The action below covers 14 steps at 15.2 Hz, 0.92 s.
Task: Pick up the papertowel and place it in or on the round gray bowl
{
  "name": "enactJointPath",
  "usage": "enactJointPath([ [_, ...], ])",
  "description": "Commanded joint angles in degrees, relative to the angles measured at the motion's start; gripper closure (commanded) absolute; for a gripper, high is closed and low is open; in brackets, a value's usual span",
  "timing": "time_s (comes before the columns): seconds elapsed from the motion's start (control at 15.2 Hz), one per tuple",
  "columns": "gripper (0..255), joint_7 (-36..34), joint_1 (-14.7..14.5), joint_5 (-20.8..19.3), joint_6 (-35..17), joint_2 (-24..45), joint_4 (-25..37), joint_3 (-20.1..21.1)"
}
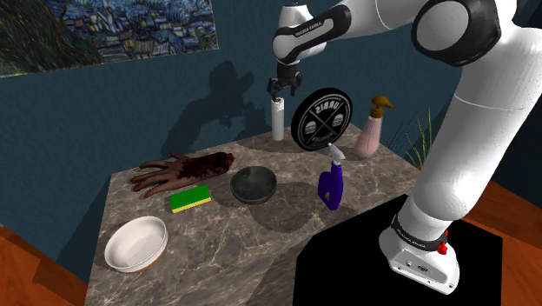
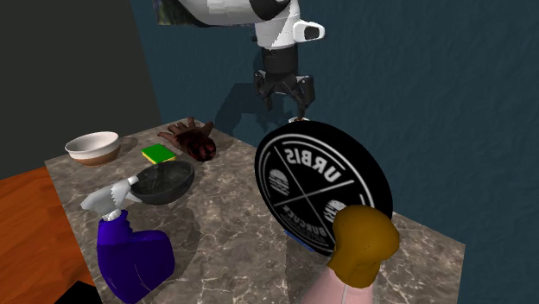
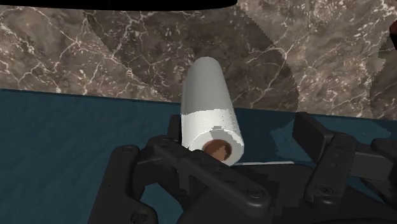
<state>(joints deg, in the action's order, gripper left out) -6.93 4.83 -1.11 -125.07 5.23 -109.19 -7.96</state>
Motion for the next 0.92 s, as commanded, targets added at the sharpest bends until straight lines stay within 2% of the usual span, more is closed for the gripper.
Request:
enactJointPath([
  [0.0,0,-0.60,0.55,0.77,-1.14,4.24,3.63,-0.43],
  [0.07,0,-0.83,0.86,1.17,-1.38,6.20,5.56,-0.63],
  [0.53,0,-0.48,1.13,1.72,-5.67,9.19,4.23,-0.52],
  [0.86,0,-0.45,1.15,1.77,-6.02,9.45,4.15,-0.51],
])
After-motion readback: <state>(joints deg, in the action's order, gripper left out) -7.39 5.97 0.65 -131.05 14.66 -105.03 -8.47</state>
